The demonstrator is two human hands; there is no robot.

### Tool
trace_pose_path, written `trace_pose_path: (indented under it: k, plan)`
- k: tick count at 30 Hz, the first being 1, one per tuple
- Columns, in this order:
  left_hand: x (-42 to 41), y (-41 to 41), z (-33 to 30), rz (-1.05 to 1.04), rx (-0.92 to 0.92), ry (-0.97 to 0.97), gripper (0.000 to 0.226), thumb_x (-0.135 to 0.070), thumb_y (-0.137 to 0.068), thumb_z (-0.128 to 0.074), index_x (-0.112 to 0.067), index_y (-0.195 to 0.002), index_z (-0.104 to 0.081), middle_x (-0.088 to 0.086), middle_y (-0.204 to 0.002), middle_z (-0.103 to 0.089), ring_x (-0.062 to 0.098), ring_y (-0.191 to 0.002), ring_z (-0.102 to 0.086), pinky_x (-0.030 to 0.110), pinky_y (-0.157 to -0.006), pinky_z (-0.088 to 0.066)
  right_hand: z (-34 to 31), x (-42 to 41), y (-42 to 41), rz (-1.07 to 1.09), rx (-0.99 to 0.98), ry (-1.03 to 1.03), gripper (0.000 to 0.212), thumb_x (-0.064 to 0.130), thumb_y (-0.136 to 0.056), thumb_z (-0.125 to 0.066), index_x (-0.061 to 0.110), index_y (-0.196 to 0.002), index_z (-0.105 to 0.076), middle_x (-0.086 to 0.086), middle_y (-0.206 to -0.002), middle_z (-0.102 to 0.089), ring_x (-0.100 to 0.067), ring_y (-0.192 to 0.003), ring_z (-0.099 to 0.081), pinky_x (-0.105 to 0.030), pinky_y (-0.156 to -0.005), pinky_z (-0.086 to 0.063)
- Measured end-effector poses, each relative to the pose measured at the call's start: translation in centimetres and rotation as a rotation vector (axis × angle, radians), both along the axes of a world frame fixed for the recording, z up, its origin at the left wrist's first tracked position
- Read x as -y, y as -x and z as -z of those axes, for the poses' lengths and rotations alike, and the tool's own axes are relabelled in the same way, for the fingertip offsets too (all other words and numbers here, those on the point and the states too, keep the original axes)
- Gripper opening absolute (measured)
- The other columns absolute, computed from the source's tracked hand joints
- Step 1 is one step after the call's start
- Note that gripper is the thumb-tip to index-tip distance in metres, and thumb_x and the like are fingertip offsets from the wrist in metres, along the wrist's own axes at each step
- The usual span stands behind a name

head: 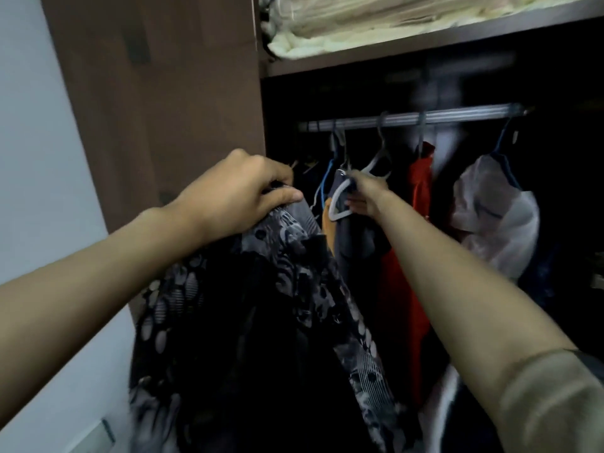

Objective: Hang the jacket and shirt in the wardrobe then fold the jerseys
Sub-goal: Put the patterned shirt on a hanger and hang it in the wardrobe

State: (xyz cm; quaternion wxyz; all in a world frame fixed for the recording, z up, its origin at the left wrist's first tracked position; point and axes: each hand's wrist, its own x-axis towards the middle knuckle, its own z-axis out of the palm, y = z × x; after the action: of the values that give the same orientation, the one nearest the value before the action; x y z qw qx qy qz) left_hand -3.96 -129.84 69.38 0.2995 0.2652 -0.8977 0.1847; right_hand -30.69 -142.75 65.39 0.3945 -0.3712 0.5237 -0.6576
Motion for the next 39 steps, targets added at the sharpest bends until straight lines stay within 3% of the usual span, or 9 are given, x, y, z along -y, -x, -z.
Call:
trace_pose_path:
  k: [1, 4, 11, 14, 19, 24, 27, 32, 39]
  plan:
    - [0.4, 0.0, 0.1, -0.012, 0.003, -0.007, 0.033, -0.046, -0.097, -0.058, -0.020, -0.077, -0.062, -0.003, -0.058, -0.054, 0.010, -0.055, -0.051, 0.035, -0.054, -0.042, -0.2, 1.1, 0.4, -0.039, 0.090, 0.006, 0.013, 0.019, -0.099, -0.060, 0.010, -0.090, -0.058, -0.004, -0.058, -0.066, -0.016, -0.047, -0.064, -0.020, -0.033, -0.046]
    - [1.5, -0.2, 0.4, -0.032, -0.008, -0.036, 0.033, -0.048, -0.097, -0.058, -0.023, -0.077, -0.061, -0.002, -0.059, -0.055, 0.014, -0.055, -0.052, 0.037, -0.055, -0.045, -0.5, 3.1, 1.5, -0.040, 0.315, 0.136, 0.036, -0.005, -0.100, -0.026, 0.013, -0.071, -0.039, 0.002, -0.039, -0.043, -0.008, -0.029, -0.036, -0.013, -0.027, -0.028]
    - [2.3, -1.4, 1.1, -0.037, -0.044, -0.052, 0.032, -0.049, -0.095, -0.059, -0.021, -0.081, -0.068, -0.003, -0.059, -0.058, 0.010, -0.055, -0.054, 0.037, -0.057, -0.046, 0.5, 0.7, 2.2, -0.026, 0.394, 0.253, 0.032, 0.014, -0.110, -0.024, 0.020, -0.083, -0.038, 0.008, -0.037, -0.027, -0.003, -0.025, -0.019, -0.014, -0.028, -0.013]
    - [2.7, -1.7, 1.2, -0.013, -0.037, -0.072, 0.031, -0.049, -0.095, -0.060, -0.024, -0.078, -0.065, -0.003, -0.058, -0.056, 0.010, -0.055, -0.054, 0.038, -0.056, -0.047, 0.5, -0.8, 3.9, 0.040, 0.238, 0.194, 0.030, 0.020, -0.111, -0.027, 0.018, -0.084, -0.040, 0.003, -0.051, -0.028, -0.003, -0.025, -0.021, -0.010, -0.031, -0.013]
    - [3.2, -2.1, 1.8, 0.025, -0.028, -0.094, 0.032, -0.048, -0.095, -0.059, -0.023, -0.076, -0.064, -0.001, -0.057, -0.056, 0.014, -0.054, -0.054, 0.037, -0.055, -0.044, 2.8, -5.0, 3.5, -0.238, 0.138, 0.132, 0.035, 0.043, -0.110, -0.030, 0.018, -0.099, -0.052, 0.008, -0.049, -0.029, -0.002, -0.031, -0.020, -0.011, -0.029, -0.015]
    - [3.8, -3.4, 2.6, 0.022, -0.029, -0.123, 0.031, -0.048, -0.095, -0.059, -0.022, -0.079, -0.067, -0.003, -0.064, -0.061, 0.008, -0.060, -0.057, 0.031, -0.056, -0.042, 7.8, -9.7, 0.3, -0.293, -0.130, 0.032, 0.040, 0.055, -0.100, -0.053, 0.017, -0.111, -0.057, 0.001, -0.060, -0.033, -0.008, -0.042, -0.024, -0.018, -0.037, -0.020]
    - [3.4, -3.8, 2.7, 0.035, -0.008, -0.143, 0.030, -0.045, -0.095, -0.061, -0.023, -0.075, -0.064, -0.007, -0.062, -0.058, 0.002, -0.064, -0.057, 0.021, -0.053, -0.036, 10.2, -11.7, -0.1, -0.293, -0.325, -0.179, 0.033, 0.037, -0.097, -0.067, 0.008, -0.109, -0.058, -0.001, -0.064, -0.049, -0.007, -0.041, -0.033, -0.018, -0.035, -0.024]
    - [3.2, -4.4, 2.2, 0.021, 0.003, -0.156, 0.034, -0.047, -0.094, -0.064, -0.018, -0.077, -0.068, -0.002, -0.065, -0.062, 0.007, -0.064, -0.058, 0.032, -0.059, -0.044, 11.1, -15.9, -0.8, 0.062, -0.368, -0.028, 0.028, 0.037, -0.106, -0.050, 0.011, -0.097, -0.056, 0.008, -0.041, -0.028, -0.003, -0.025, -0.024, -0.011, -0.032, -0.017]
    - [3.4, -5.9, 2.0, -0.048, -0.025, -0.187, 0.027, -0.043, -0.092, -0.070, -0.019, -0.079, -0.070, 0.002, -0.072, -0.063, 0.020, -0.071, -0.059, 0.032, -0.064, -0.043, 10.7, -28.4, -4.9, -0.184, -0.420, 0.203, 0.043, 0.050, -0.101, -0.044, 0.023, -0.120, -0.073, -0.001, -0.065, -0.029, -0.010, -0.044, -0.022, -0.017, -0.044, -0.014]
